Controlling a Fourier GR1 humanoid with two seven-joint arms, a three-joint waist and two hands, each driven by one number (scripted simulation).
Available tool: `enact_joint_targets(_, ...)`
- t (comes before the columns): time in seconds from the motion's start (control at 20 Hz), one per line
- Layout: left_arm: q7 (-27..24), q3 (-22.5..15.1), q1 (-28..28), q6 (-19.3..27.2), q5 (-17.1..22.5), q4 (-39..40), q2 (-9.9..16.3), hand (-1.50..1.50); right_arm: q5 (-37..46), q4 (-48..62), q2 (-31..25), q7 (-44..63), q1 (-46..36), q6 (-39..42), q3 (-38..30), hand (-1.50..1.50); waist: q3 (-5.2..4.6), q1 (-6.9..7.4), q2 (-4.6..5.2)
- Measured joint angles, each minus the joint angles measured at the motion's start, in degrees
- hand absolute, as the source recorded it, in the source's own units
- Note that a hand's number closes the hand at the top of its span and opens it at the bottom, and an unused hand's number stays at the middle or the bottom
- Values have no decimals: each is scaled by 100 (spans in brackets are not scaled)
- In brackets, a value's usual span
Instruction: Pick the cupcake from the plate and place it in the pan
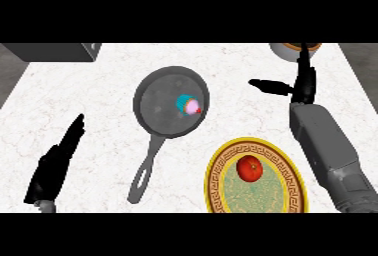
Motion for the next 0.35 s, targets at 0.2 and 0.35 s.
enact_joint_targets(0.2, -67, 56, 146, -48, -18, -55, -20, 0, -49, -492, -372, 66, 456, 496, 16, -150, -3, -34, -14)
enact_joint_targets(0.35, -95, 92, 182, -123, -25, -80, -37, 0, -95, -714, -564, 48, 763, 805, -22, -150, -2, -35, -13)
